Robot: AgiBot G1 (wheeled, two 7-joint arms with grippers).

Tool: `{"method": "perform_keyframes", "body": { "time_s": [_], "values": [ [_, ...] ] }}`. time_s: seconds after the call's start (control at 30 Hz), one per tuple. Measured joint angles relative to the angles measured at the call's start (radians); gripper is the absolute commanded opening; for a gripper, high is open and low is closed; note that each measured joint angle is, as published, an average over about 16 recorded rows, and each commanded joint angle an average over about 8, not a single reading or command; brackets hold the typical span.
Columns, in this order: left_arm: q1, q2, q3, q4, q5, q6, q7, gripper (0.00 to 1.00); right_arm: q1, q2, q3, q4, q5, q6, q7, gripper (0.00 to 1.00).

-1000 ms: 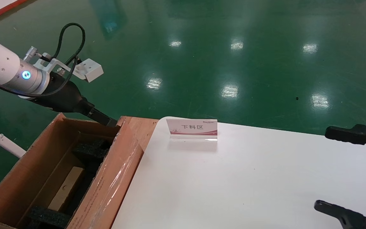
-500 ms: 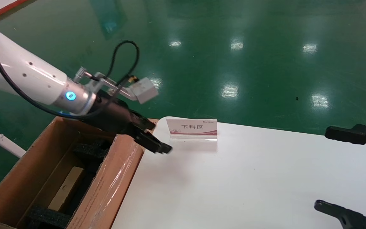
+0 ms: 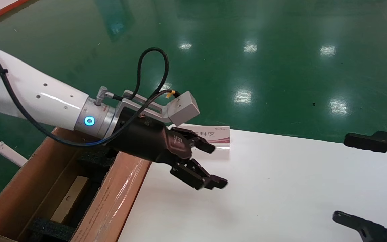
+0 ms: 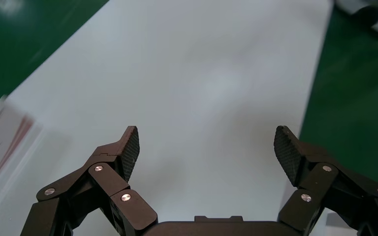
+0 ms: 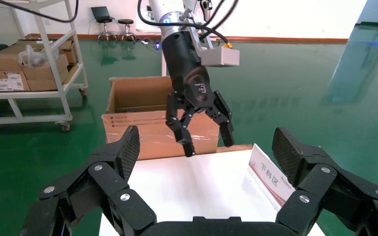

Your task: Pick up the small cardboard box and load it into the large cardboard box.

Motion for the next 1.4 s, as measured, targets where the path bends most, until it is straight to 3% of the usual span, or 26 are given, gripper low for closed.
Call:
{"method": "perform_keyframes", "body": {
  "time_s": [0.87, 1.1, 1.4],
  "values": [
    [0.602, -0.015, -0.849, -0.076, -0.181, 0.209, 0.424, 1.0, -0.002, -0.003, 0.009, 0.002, -0.006, -0.003, 0.005, 1.0],
    [0.679, -0.016, -0.959, -0.086, -0.204, 0.236, 0.479, 1.0, -0.003, -0.004, 0.011, 0.003, -0.007, -0.004, 0.006, 1.0],
    [0.691, -0.017, -0.975, -0.087, -0.208, 0.24, 0.488, 1.0, -0.004, -0.005, 0.014, 0.004, -0.009, -0.005, 0.008, 1.0]
  ]
}}
